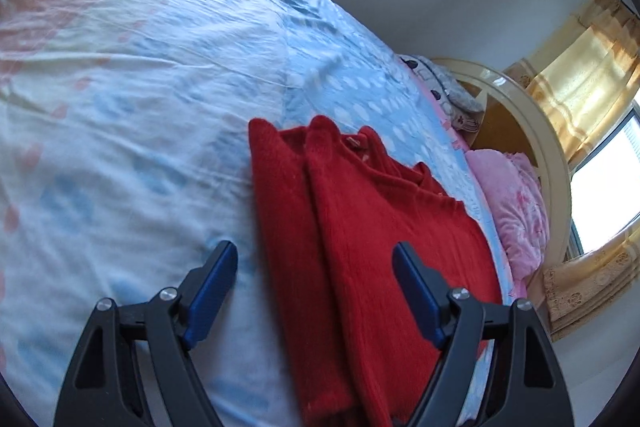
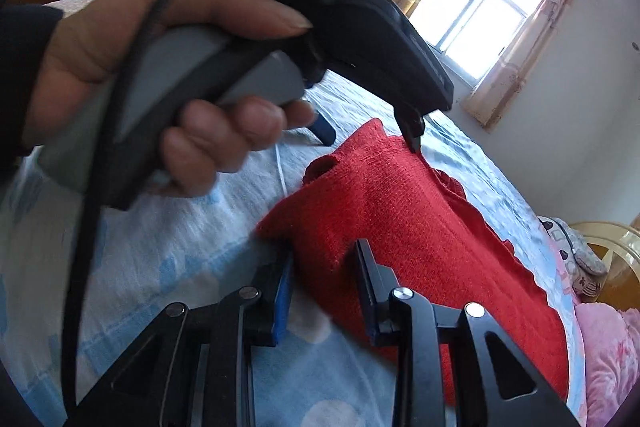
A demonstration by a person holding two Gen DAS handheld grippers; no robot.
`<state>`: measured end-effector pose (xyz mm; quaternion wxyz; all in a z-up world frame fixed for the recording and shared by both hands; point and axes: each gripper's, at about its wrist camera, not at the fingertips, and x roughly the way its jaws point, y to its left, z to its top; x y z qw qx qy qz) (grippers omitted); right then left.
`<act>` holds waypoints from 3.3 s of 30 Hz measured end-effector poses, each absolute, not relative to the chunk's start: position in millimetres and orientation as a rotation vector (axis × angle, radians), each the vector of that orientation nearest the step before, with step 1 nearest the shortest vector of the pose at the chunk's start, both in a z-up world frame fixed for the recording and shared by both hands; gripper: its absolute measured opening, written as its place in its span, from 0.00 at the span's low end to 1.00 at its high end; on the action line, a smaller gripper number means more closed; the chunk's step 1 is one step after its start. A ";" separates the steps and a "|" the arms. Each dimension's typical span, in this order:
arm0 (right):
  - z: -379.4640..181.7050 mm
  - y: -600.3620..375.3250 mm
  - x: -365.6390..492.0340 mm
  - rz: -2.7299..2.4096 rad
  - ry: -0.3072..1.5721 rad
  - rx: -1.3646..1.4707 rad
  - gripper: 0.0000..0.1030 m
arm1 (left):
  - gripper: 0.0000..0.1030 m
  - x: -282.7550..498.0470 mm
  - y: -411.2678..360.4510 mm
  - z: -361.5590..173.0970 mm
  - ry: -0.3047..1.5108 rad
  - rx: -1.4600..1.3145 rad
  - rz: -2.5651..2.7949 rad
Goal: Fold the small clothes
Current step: 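Grasp the side edge with both tools and lift it over the other half, then lay the folded half down and open both tools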
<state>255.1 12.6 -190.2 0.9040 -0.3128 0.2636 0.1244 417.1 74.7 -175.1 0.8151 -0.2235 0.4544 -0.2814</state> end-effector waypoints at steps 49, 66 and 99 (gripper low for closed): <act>-110.0 -144.9 251.5 0.225 0.553 -0.202 0.07 | 0.11 419.2 -42.9 -87.1 0.889 -0.471 -0.726; -109.1 -226.6 247.6 0.136 0.587 -0.097 0.07 | 0.11 416.7 -129.7 -82.7 0.932 -0.415 -0.789; -163.5 -341.3 227.7 0.141 0.797 0.433 0.05 | 0.11 387.4 -267.4 -110.3 0.992 -0.076 -0.799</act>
